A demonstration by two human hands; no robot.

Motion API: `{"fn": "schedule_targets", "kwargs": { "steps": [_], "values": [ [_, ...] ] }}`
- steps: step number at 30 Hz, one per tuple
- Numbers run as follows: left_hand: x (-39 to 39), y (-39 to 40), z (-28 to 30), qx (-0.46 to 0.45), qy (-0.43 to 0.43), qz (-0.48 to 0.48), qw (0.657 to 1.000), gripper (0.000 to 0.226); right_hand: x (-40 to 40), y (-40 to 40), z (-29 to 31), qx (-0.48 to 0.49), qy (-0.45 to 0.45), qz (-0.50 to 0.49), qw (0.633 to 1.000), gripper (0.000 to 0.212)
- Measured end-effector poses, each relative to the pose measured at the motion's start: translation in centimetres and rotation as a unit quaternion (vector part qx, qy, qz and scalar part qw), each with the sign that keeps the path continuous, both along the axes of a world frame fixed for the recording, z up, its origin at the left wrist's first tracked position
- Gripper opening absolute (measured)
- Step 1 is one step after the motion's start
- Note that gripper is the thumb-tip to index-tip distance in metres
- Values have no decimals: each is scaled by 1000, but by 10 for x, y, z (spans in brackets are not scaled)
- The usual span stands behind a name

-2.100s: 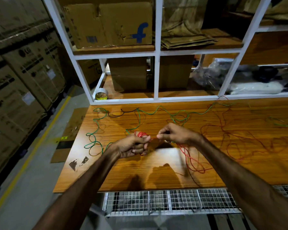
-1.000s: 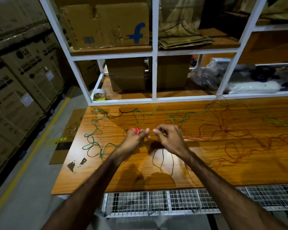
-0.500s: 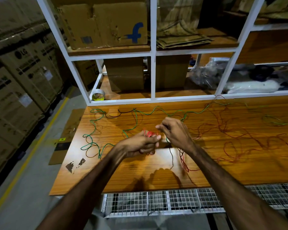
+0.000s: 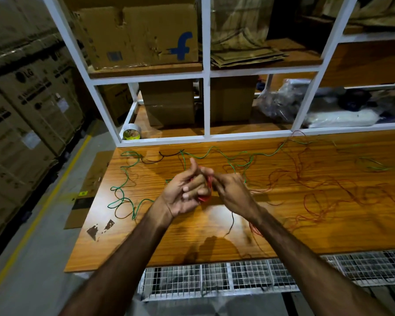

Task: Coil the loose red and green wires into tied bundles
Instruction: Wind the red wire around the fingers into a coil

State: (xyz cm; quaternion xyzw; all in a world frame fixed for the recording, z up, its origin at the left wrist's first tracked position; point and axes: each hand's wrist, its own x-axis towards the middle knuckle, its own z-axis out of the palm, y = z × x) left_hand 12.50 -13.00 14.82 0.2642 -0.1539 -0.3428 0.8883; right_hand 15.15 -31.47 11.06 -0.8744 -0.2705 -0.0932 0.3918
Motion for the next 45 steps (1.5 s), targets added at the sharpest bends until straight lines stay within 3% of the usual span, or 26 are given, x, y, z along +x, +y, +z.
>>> {"fn": "schedule_targets", "kwargs": {
  "steps": [4, 9, 11, 13, 17, 21, 23, 25, 28, 30, 33, 41, 45],
  "values": [
    [12, 6, 4, -16, 44, 121, 992, 63, -14, 2, -15, -112, 77, 23, 990, 45],
    [31, 2, -3, 12, 117, 305, 945, 60, -24, 10, -5, -187, 89, 53, 977, 40],
    [36, -4, -8, 78, 108, 367, 920, 61, -25, 15, -1, -210, 81, 59, 973, 38],
    [33, -11, -13, 222, 44, 410, 884, 58, -22, 16, 1, -229, 54, 59, 970, 35],
    [22, -14, -21, 462, -75, 400, 788, 38, -12, 5, 11, -257, 9, 49, 965, 26],
    [9, -15, -19, 568, -179, 317, 738, 54, 0, -5, 24, -288, -82, 31, 954, 29],
    [6, -12, -18, 591, -257, 258, 720, 64, 4, -8, 33, -288, -116, 54, 949, 20],
    [8, -5, -20, 590, -279, 199, 731, 77, 6, -12, 39, -268, -140, 77, 950, 14],
    [7, 1, -22, 520, -227, 77, 820, 89, 7, -15, 36, -254, -197, 67, 945, 8],
    [3, 4, -21, 453, -168, -13, 875, 83, 6, -14, 31, -272, -230, 43, 933, 11],
    [-3, 11, -20, 361, -106, -95, 922, 62, 2, -11, 28, -260, -257, 12, 930, 19],
    [-19, 11, -31, 168, -19, -152, 974, 39, -13, 0, 15, -194, -260, -10, 946, 10],
    [-20, 7, -19, 39, -17, -111, 993, 42, -16, -1, 2, -169, -176, -25, 970, 18]
  ]
}}
